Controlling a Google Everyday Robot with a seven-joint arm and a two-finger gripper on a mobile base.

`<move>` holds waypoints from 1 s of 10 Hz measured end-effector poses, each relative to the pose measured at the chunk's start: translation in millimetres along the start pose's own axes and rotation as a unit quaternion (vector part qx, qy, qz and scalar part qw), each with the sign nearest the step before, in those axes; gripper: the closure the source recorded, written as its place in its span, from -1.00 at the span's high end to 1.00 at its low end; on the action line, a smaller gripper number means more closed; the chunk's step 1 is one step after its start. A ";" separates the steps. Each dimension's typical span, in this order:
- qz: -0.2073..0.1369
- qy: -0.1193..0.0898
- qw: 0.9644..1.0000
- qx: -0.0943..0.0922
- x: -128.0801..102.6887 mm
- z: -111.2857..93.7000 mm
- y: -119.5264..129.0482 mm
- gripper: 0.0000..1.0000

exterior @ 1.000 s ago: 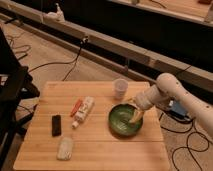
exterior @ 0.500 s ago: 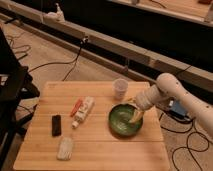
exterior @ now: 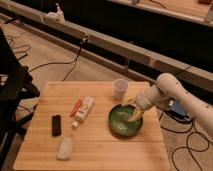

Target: Push the eraser across the table

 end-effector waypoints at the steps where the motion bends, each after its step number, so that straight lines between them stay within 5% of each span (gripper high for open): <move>1: -0.003 0.006 1.000 0.001 1.1 -2.4 -2.2 -0.36; 5: -0.052 0.041 0.997 0.031 -22.4 -10.8 -58.0 -1.00; 8: -0.128 0.026 0.991 -0.015 -91.5 56.2 -76.7 -1.00; 10: -0.191 -0.002 0.978 -0.084 -147.2 119.8 -58.0 -1.00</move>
